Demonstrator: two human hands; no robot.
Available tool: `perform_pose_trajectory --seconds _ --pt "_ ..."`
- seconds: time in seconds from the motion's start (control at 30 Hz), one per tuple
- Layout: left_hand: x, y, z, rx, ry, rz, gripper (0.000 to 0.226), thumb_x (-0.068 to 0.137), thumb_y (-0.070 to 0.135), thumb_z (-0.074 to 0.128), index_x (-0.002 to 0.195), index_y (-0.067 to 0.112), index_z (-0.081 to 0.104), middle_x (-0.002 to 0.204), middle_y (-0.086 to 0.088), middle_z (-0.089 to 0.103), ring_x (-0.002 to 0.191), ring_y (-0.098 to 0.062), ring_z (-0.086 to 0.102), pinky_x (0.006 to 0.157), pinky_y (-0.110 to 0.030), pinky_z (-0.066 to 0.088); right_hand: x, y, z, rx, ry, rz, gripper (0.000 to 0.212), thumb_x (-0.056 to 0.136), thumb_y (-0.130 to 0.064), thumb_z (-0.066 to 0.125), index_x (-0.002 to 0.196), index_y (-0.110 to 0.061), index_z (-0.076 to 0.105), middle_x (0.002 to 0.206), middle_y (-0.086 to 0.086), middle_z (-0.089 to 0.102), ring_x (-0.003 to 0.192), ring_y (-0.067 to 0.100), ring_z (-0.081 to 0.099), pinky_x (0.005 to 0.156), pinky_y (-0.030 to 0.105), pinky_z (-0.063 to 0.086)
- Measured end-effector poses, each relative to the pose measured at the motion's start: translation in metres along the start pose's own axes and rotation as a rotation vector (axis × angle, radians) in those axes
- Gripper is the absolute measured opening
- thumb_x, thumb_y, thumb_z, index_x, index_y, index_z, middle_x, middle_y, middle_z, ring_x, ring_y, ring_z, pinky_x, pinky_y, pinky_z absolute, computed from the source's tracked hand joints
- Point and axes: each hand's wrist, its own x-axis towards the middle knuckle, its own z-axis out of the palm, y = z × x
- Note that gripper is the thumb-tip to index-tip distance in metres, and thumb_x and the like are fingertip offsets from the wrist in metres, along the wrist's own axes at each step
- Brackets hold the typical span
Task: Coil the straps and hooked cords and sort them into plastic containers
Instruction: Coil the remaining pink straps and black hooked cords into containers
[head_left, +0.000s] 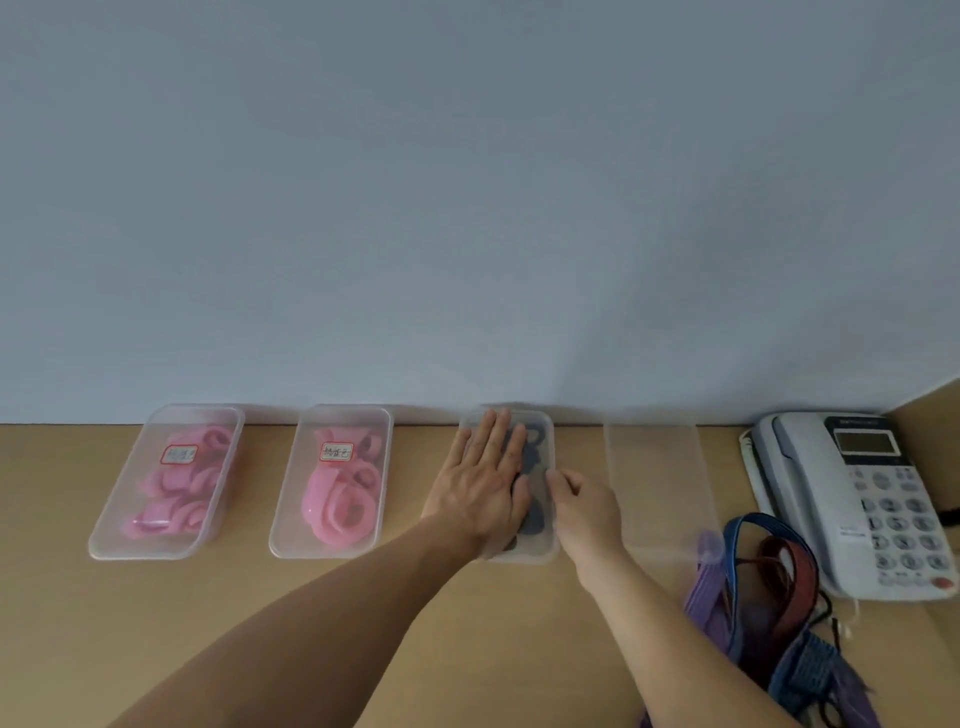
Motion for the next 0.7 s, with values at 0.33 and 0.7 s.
perform_pose_trajectory --seconds 0.33,0.7 --pt "0.002 -0.001 0.008 -0.012 0.049 -0.009 0.064 0.093 0.050 -0.008 0.148 0.020 -0.020 0.161 -0.006 -0.024 0.146 -0.021 -0.030 0.116 -0.038 -0.023 -0.043 0.015 -0.009 0.138 -0.061 0.102 0.028 0.097 -0.024 0.057 0.085 -0.001 0.067 0.052 0.006 0.054 0.043 0.018 0.048 0.050 0.033 0.040" --pt "0.005 -0.002 0.007 -0.038 0.088 0.001 0.072 0.094 0.053 0.001 0.157 0.018 -0.002 0.165 -0.011 -0.010 0.151 -0.025 -0.015 0.120 -0.041 -0.012 -0.060 0.036 -0.005 0.347 -0.050 0.070 0.022 0.094 -0.014 0.063 0.074 -0.021 0.067 0.055 -0.001 0.058 0.052 0.017 0.053 0.050 0.034 0.050"
